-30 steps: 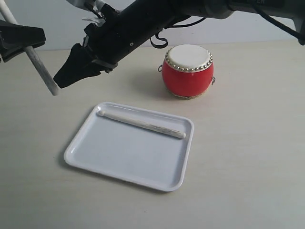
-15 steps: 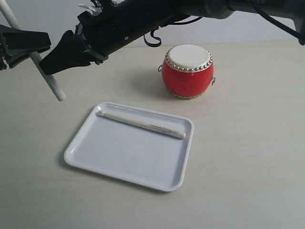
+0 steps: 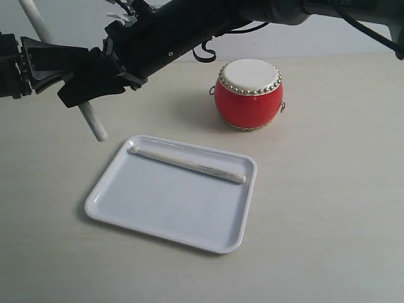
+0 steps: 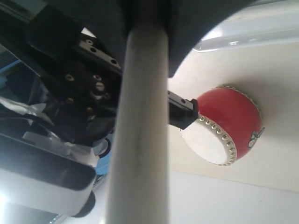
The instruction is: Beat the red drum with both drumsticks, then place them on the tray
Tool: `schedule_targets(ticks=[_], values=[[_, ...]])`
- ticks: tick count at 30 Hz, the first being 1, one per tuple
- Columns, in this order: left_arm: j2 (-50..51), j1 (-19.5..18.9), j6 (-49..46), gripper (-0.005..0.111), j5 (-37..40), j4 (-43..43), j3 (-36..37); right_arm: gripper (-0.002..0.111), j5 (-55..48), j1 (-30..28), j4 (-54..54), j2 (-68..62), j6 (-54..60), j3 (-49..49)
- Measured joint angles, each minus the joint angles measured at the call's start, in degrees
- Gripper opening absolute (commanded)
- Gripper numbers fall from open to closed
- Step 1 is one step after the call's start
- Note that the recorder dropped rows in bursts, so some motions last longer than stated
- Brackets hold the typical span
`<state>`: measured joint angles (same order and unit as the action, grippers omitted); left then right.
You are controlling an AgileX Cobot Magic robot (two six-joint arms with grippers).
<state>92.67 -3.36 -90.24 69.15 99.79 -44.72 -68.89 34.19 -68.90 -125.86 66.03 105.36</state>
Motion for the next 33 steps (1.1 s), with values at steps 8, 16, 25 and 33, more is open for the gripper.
schedule_targets(ticks=[8, 16, 25, 33], values=[[0.00, 0.68, -0.60, 0.000, 0.00, 0.00, 0.00, 0.043, -0.93, 0.00, -0.31, -0.35, -0.21, 0.00], [0.00, 1.32, -1.84, 0.000, -0.11, 0.35, 0.00, 0.024, -1.33, 1.05, -1.94, -2.35, -0.21, 0.00], [0.00, 1.55, -2.73, 0.000, 0.19, 0.46, 0.00, 0.000, -1.32, 1.05, -2.61, -2.59, -0.80, 0.00], [0.00, 1.55, -2.73, 0.003, 0.19, 0.46, 0.00, 0.000, -1.32, 1.05, -2.61, -2.59, -1.28, 0.00]])
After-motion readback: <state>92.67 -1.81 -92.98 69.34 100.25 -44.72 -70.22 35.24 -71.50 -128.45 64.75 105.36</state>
